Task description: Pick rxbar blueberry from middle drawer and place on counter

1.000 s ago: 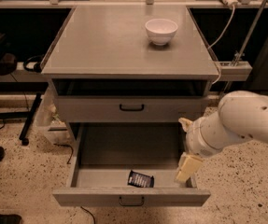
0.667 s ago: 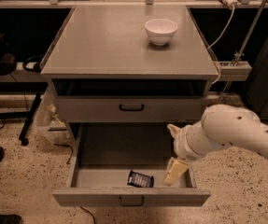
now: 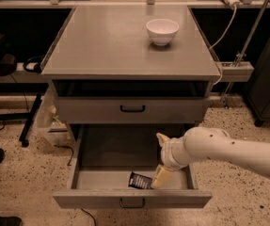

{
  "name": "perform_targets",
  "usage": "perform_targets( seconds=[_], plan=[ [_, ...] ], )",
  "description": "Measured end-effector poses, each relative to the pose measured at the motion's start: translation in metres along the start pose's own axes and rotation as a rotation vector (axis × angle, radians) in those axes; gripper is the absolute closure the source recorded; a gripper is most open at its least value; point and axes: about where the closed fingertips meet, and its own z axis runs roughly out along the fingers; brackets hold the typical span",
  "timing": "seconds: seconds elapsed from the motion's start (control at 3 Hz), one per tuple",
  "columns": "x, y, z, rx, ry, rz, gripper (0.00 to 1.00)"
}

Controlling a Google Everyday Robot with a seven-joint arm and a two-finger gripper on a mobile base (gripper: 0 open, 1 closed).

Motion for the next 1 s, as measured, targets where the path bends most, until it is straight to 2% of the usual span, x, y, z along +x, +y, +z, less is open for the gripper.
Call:
perform_targets(
  seconds=[0.33, 0.67, 1.0],
  plan=[
    [0.012, -0.009, 0.034, 0.003, 0.002, 0.010, 0.19],
    [0.027, -0.010, 0.060, -0.020, 0.009, 0.027, 0.42],
    [0.040, -0.006, 0.078, -0.049, 0.014, 0.048, 0.39]
  ],
)
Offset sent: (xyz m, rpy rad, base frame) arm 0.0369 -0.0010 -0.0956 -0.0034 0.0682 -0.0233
